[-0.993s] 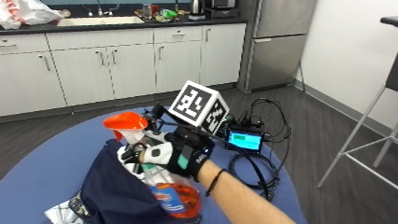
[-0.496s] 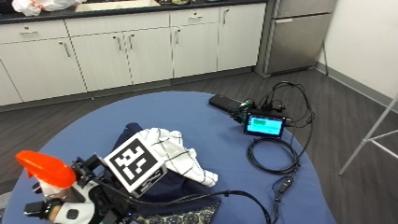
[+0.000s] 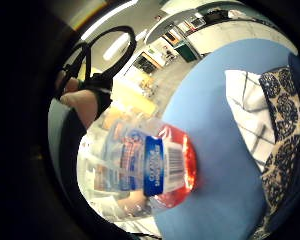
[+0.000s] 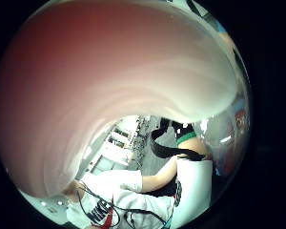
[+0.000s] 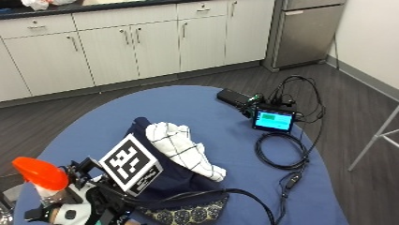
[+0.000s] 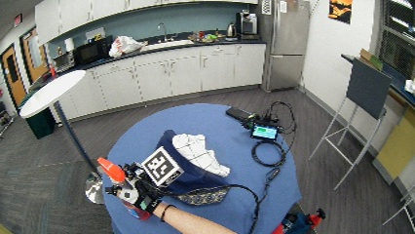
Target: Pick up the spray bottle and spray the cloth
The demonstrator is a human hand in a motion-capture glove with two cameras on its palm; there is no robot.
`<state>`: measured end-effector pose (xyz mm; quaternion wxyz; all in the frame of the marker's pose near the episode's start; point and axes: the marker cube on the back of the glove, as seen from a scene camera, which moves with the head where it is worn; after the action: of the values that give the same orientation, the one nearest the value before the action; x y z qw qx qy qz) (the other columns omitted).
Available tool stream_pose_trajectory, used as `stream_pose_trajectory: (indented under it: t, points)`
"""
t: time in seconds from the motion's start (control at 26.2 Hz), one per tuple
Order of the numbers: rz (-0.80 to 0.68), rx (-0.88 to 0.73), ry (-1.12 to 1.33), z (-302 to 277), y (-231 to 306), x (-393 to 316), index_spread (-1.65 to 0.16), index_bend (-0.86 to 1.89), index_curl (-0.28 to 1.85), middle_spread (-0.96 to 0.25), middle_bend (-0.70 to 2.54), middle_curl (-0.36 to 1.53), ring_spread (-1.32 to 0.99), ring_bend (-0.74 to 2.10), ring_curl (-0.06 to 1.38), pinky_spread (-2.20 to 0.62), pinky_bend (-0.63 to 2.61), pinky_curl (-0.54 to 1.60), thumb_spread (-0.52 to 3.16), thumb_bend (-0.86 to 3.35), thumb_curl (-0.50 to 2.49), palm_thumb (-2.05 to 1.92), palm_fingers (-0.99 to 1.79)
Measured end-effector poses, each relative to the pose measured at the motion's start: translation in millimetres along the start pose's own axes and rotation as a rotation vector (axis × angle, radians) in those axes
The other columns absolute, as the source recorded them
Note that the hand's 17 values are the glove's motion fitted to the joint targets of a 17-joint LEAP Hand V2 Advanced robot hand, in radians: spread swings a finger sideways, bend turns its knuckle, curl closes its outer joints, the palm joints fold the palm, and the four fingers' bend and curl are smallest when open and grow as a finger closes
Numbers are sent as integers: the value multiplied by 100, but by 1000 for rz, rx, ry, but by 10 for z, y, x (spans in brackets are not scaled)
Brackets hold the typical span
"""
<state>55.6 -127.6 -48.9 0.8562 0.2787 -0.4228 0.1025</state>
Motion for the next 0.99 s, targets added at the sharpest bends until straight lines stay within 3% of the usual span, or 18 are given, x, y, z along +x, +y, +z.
stream_pose_trajectory:
  t: [0.42, 0.69, 0.88, 0.99]
  points:
    - [-60, -203, 47, -244, 566, 107, -28, 11, 23, -7, 34, 40, -7, 42, 39, -1, 42, 36, 104, -4, 46, 76, 71]
    - [-160, -360, 488, -750, 1187, 39, -31, 11, 22, -7, 32, 39, -6, 38, 36, 2, 42, 34, 105, -4, 43, 72, 71]
    - [-116, -311, 843, -1231, 1613, 150, -32, 12, 23, -7, 33, 39, -5, 36, 35, 4, 39, 33, 106, -4, 41, 68, 72]
    - [-73, -289, 931, -1418, 1798, 241, -32, 12, 23, -7, 33, 40, -5, 35, 35, 5, 39, 33, 106, -3, 39, 67, 73]
